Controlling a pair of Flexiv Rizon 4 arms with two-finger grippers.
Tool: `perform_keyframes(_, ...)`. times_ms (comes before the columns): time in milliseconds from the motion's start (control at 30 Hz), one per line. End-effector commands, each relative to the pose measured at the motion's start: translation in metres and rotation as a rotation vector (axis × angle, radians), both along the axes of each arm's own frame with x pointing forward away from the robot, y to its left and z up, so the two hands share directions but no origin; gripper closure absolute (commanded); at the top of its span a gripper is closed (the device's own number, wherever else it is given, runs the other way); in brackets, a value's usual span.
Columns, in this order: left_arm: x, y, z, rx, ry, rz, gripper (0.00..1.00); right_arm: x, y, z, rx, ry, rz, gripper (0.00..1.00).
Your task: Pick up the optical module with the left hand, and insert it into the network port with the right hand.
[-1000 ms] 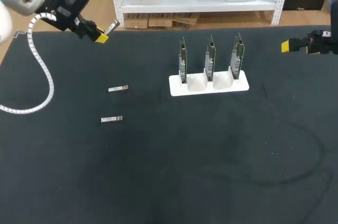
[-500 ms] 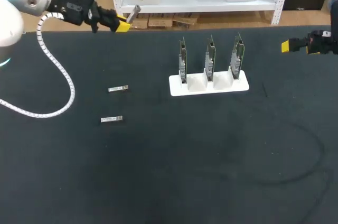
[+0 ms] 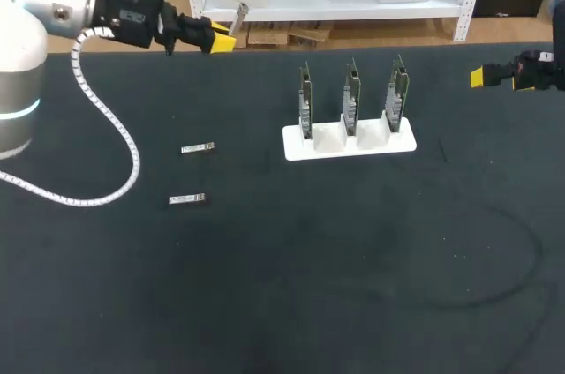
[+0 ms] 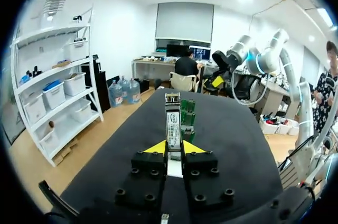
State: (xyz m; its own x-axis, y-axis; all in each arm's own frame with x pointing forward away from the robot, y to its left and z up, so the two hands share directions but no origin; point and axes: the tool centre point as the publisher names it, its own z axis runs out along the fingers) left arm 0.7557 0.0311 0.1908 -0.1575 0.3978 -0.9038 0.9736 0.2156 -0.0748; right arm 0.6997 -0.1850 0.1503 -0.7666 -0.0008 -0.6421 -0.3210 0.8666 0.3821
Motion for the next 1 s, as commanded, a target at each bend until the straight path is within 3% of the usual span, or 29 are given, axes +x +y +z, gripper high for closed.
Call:
perform_keyframes(33,0.002,-0.005,-0.004,-0.047,-0.034,-0.02,1.0,0.0,0.0,0.0,-0.002,0.001,-0.002,0.0)
perform_keyframes(100,0.003,-0.002,-0.003,-0.02,-0.026,0.009,1.0,0.0,0.0,0.0,-0.002,0.001,-0.002,0.0)
perform_keyframes(467,0.003,-0.002,-0.003,-0.02,-0.026,0.009,1.0,0.0,0.0,0.0,-0.002,0.001,-0.002,0.0)
perform_keyframes(500,0.0,-0.004,-0.004,-0.07,-0.024,0.002,1.0,0.0,0.0,0.0,-0.002,0.001,-0.002,0.0)
perform_keyframes(700,-0.016,-0.037,0.005,-0.178,-0.089,-0.044,1.0,0.0,0.0,0.0,-0.002,0.001,-0.002,0.0)
perform_keyframes(833,-0.021,-0.056,0.01,-0.221,-0.111,-0.072,1.0,0.0,0.0,0.0,-0.002,0.001,-0.002,0.0)
perform_keyframes(1000,-0.028,-0.078,0.007,-0.252,-0.097,-0.114,1.0,0.0,0.0,0.0,-0.002,0.001,-0.002,0.0)
